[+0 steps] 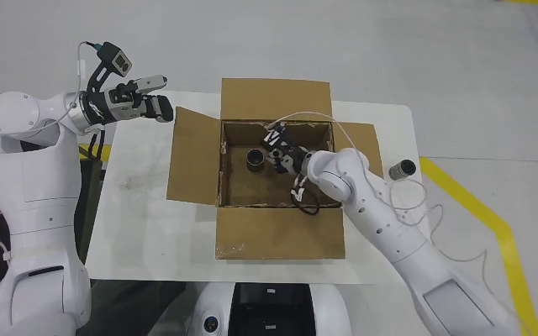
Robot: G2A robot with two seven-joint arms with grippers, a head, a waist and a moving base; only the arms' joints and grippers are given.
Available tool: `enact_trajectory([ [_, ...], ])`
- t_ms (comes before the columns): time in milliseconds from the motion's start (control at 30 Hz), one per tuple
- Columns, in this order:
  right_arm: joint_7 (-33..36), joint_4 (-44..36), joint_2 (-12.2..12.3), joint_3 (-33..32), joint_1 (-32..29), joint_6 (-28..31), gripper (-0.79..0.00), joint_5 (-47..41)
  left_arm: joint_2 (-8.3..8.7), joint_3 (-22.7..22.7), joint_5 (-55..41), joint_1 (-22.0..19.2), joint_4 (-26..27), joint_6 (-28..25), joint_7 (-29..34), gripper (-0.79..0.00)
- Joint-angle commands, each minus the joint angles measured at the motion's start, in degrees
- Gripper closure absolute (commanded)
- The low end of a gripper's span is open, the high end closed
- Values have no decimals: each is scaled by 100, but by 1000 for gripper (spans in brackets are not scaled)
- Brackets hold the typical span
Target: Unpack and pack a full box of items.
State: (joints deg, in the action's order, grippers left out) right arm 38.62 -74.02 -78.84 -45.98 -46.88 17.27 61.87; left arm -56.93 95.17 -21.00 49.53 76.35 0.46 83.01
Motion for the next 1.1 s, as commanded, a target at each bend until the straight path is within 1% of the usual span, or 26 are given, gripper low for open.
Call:
enact_trajectory([
  [0, 26, 63, -16, 24, 27, 11, 0, -6, 0, 0, 0, 0, 0, 0, 0, -785],
  [100, 59, 140, -40, 62, 58, 32, 0, -3, 0, 0, 0, 0, 0, 0, 0, -785],
  [133, 59, 165, -48, 72, 67, 41, -15, -6, 0, 0, 0, 0, 0, 0, 0, -785],
  [200, 71, 221, -63, 88, 94, 61, -68, -15, 0, 0, 0, 0, 0, 0, 0, -785],
  [267, 117, 281, -82, 116, 132, 89, -145, -19, 0, 0, 0, 0, 0, 0, 0, -785],
  [400, 208, 388, -120, 175, 217, 154, -259, -29, 0, 0, 0, 0, 0, 0, 0, -785],
  [533, 225, 469, -152, 210, 268, 181, -336, -33, 0, 0, 0, 0, 0, 0, 0, -785],
  [633, 201, 534, -175, 226, 296, 213, -366, -52, 0, 0, 0, 0, 0, 0, 0, -785],
  [833, 69, 590, -197, 186, 315, 279, -363, -100, 0, 0, 0, 0, 0, 0, 0, -785],
  [967, -88, 308, -116, -57, 146, 288, -369, -44, 0, 0, 0, 0, 0, 0, 0, -785],
  [1067, -123, -113, -14, -315, -121, 300, -372, 29, 0, 0, 0, 0, 0, 0, 0, -785],
])
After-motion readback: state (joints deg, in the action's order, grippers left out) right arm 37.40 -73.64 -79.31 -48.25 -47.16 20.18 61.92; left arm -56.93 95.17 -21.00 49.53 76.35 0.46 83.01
